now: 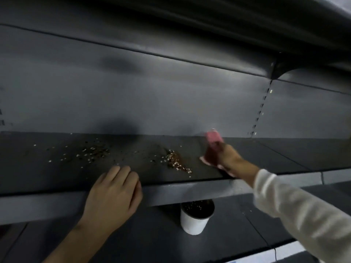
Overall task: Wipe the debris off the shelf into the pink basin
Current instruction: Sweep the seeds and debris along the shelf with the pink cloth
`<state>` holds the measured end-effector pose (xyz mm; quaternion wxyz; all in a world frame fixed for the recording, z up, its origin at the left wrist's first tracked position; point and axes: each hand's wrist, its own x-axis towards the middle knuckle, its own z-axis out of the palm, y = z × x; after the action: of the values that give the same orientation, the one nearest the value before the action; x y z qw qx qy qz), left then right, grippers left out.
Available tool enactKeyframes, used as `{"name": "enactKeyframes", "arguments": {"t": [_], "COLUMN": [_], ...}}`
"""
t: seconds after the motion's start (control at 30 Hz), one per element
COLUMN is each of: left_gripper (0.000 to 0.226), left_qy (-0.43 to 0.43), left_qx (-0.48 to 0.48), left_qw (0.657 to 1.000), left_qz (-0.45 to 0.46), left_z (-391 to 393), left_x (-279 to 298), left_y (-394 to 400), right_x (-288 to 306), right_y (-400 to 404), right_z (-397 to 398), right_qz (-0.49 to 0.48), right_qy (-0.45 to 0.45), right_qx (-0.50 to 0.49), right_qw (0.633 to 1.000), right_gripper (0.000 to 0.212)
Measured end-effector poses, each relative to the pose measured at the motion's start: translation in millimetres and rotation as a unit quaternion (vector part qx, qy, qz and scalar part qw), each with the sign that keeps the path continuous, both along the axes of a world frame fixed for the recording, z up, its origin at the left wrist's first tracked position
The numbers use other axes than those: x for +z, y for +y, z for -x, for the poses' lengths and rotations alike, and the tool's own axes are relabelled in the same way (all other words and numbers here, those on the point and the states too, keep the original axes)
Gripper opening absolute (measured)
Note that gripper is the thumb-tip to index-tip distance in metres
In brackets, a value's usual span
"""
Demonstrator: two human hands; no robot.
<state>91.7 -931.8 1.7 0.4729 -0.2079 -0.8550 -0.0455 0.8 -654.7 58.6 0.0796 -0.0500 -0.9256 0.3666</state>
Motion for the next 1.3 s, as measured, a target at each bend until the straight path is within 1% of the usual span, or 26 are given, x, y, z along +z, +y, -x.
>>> {"name": "enactKeyframes", "arguments": {"t": [0.03,0.1,0.17,0.23,0.3,0.33,0.4,0.47,0.53,0.6,0.67,0.7,0.83,0.87,0.9,0.97,1.03,1.07,1.13,1.27,1.3], "left_gripper": [0.029,0.029,0.028,0.028,0.028,0.028,0.029,0.030,0.032,0.033,0.032,0.032,0.031,0.030,0.030,0.029,0.029,0.028,0.026,0.026,0.027], "left_qy": [0.002,0.006,0.016,0.019,0.024,0.030,0.045,0.053,0.054,0.054,0.048,0.044,0.016,0.011,0.009,0.011,0.013,0.013,0.010,0.005,0.003], "left_qx": [0.007,0.016,0.025,0.033,0.042,0.049,0.058,0.060,0.061,0.057,0.048,0.048,0.066,0.066,0.066,0.068,0.074,0.078,0.081,0.085,0.087], "left_qw": [1.000,1.000,1.000,0.999,0.999,0.998,0.997,0.997,0.996,0.997,0.998,0.998,0.997,0.997,0.997,0.996,0.995,0.995,0.994,0.994,0.994], "left_qz": [-0.002,-0.006,-0.003,0.001,-0.005,-0.007,-0.008,-0.016,-0.022,-0.017,-0.011,-0.012,-0.038,-0.043,-0.046,-0.050,-0.061,-0.067,-0.070,-0.072,-0.072], "left_z": [-0.3,-0.5,0.1,0.2,0.0,0.3,1.7,2.9,2.7,1.9,0.9,0.4,-5.2,-6.4,-7.1,-6.9,-5.4,-4.8,-4.6,-3.8,-3.8], "left_x": [-0.4,-1.1,-2.2,-3.9,-6.5,-7.7,-9.8,-10.5,-9.1,-6.9,-4.5,-3.6,-1.8,-1.6,-1.5,-2.5,-3.9,-4.2,-4.9,-6.7,-7.3], "left_y": [-4.4,-6.6,-3.8,-0.4,0.5,0.4,0.6,1.3,2.4,2.9,2.0,0.6,-13.7,-16.8,-18.8,-19.0,-16.9,-16.2,-15.8,-16.6,-16.8], "right_x": [-3.1,-9.2,-12.5,-10.8,-10.9,-10.6,-9.4,-9.1,-9.5,-11.7,-11.9,-10.5,2.2,3.9,3.0,-2.8,-10.4,-12.6,-13.5,-15.2,-15.6], "right_y": [15.9,37.3,45.1,42.6,30.8,19.8,-11.2,-44.0,-71.5,-89.7,-93.2,-89.7,-43.7,-23.5,-3.3,27.8,34.5,26.2,-6.8,-96.3,-113.9], "right_z": [-0.8,3.0,14.2,28.6,44.4,50.6,54.2,49.9,41.5,36.9,35.9,38.2,52.8,60.5,69.4,82.6,95.3,100.9,110.4,111.6,106.8], "right_qz": [-0.054,-0.165,-0.205,-0.212,-0.210,-0.196,-0.136,-0.096,-0.090,-0.123,-0.148,-0.139,-0.034,-0.042,-0.074,-0.146,-0.177,-0.185,-0.195,-0.183,-0.177], "right_qy": [0.009,0.034,0.051,0.034,0.026,0.038,0.073,0.095,0.107,0.089,0.073,0.076,0.105,0.102,0.094,0.061,0.025,0.003,-0.019,0.004,0.021], "right_qx": [-0.018,-0.039,-0.012,0.003,0.030,0.049,0.108,0.165,0.207,0.259,0.273,0.272,0.200,0.176,0.150,0.099,0.084,0.096,0.153,0.287,0.315], "right_qw": [0.998,0.985,0.977,0.977,0.977,0.979,0.982,0.977,0.968,0.954,0.948,0.949,0.974,0.978,0.981,0.982,0.980,0.978,0.968,0.940,0.932], "right_gripper": [0.030,0.029,0.024,0.021,0.029,0.033,0.033,0.036,0.039,0.040,0.038,0.036,0.021,0.019,0.019,0.026,0.034,0.038,0.040,0.044,0.043]}}
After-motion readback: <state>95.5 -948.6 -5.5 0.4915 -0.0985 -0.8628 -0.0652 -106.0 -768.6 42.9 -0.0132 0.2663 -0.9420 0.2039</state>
